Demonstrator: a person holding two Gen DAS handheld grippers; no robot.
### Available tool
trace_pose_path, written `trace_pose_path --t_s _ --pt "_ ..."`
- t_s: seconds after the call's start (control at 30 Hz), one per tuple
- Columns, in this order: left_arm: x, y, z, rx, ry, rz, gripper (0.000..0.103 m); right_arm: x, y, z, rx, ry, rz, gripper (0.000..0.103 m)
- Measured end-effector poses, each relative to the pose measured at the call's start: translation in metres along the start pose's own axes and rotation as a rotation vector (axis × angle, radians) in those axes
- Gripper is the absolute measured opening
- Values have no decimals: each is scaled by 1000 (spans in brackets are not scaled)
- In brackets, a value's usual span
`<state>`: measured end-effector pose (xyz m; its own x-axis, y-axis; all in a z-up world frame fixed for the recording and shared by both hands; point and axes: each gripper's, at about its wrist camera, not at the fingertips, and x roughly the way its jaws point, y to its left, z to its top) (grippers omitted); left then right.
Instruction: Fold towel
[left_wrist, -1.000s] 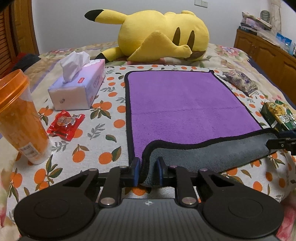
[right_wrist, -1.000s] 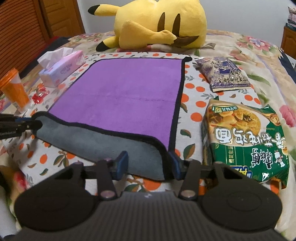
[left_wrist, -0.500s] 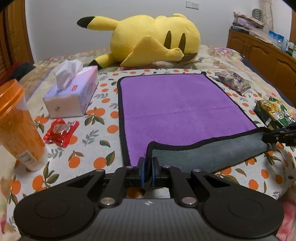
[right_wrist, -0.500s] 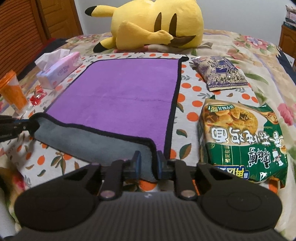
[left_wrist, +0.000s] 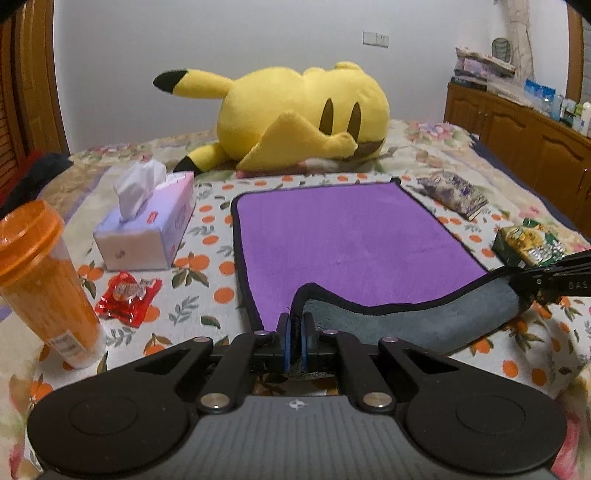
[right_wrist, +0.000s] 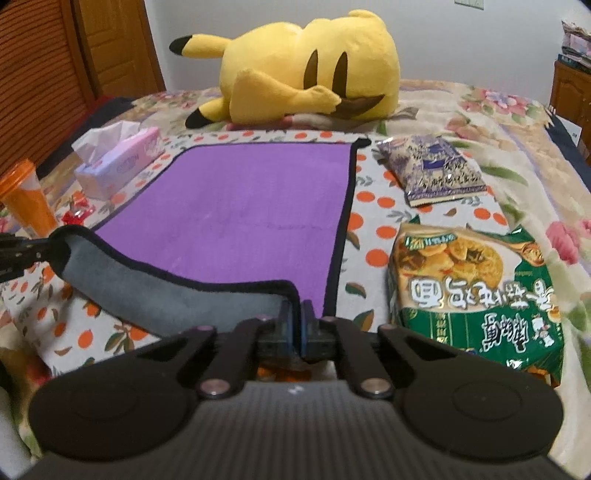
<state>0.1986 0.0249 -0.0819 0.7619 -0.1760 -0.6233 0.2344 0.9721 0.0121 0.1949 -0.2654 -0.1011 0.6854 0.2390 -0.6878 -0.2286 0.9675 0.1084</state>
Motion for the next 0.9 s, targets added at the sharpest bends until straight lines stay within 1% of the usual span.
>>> trace_pose_path --t_s 0.13,0.5,0.9 --pt "-5 -1 4 -11 -39 -2 6 -2 -1 4 -7 -28 -2 5" --pt "-10 1 12 -21 -86 -7 6 -2 -3 14 -23 -86 -6 5" --pt "0 3 20 -12 -104 -8 5 8 -5 19 -57 -92 -16 5"
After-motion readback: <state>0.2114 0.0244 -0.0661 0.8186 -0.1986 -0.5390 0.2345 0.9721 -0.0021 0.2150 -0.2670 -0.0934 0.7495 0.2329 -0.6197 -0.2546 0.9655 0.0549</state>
